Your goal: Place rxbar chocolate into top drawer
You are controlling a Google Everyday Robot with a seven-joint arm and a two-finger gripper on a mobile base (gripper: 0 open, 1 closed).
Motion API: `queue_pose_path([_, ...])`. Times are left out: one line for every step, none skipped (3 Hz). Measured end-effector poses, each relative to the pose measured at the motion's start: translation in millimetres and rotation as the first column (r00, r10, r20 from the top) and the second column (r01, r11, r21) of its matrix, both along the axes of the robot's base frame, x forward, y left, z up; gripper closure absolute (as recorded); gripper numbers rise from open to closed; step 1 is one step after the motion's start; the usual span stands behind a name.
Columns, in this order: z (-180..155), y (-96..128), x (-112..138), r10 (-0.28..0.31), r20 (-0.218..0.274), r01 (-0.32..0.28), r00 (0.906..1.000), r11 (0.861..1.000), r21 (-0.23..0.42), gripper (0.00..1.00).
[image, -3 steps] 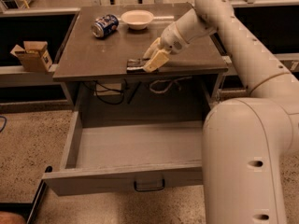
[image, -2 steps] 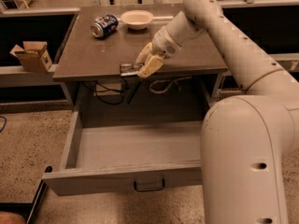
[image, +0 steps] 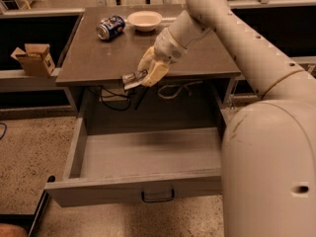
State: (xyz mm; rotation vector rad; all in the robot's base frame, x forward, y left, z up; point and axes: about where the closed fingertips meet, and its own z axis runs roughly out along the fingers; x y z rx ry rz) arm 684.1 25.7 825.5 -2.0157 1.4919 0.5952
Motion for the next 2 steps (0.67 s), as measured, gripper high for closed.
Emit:
queue_pose_path([24, -5, -39, 0.149, 0.224, -0.134, 0.9631, 0.988, -0.082, 1.00])
queue_pose_path([48, -23, -53, 0.187, 0.366, -0.142, 0.9116, 0.979, -0.147, 1.00])
